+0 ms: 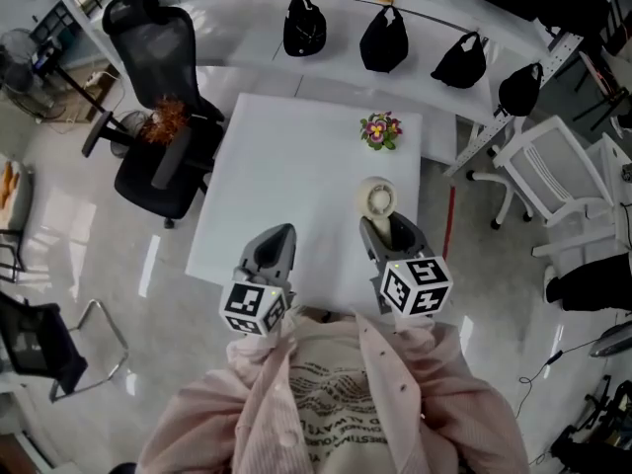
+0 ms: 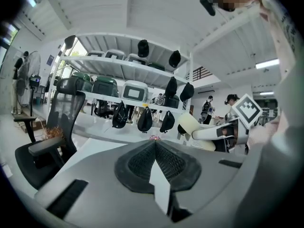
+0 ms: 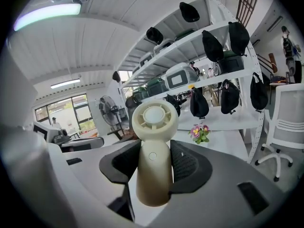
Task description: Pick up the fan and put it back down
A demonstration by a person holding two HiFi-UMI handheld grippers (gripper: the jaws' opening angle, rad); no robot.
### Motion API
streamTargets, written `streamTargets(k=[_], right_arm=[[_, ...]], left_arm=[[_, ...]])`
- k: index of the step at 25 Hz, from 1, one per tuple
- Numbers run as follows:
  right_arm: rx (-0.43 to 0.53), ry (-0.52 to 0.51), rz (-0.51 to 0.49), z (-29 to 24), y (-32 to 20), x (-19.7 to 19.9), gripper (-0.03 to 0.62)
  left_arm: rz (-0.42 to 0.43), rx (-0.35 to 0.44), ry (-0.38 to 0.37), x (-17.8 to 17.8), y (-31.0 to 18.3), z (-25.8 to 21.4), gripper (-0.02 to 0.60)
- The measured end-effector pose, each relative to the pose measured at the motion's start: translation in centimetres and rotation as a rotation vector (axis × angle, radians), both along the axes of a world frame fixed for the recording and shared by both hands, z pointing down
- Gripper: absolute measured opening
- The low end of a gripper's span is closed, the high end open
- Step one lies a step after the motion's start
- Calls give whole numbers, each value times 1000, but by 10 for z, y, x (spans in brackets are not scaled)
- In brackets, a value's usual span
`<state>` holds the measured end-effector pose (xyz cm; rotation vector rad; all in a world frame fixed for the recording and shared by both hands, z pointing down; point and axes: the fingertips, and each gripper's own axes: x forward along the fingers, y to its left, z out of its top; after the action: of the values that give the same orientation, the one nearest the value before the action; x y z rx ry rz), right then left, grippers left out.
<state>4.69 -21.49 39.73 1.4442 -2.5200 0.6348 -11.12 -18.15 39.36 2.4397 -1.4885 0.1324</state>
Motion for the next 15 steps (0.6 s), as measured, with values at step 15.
streamTargets(k=[15], right_arm=[[203, -55, 4, -87, 10, 37, 184]], left_arm=[[-45, 191, -34, -11, 9, -73, 2]])
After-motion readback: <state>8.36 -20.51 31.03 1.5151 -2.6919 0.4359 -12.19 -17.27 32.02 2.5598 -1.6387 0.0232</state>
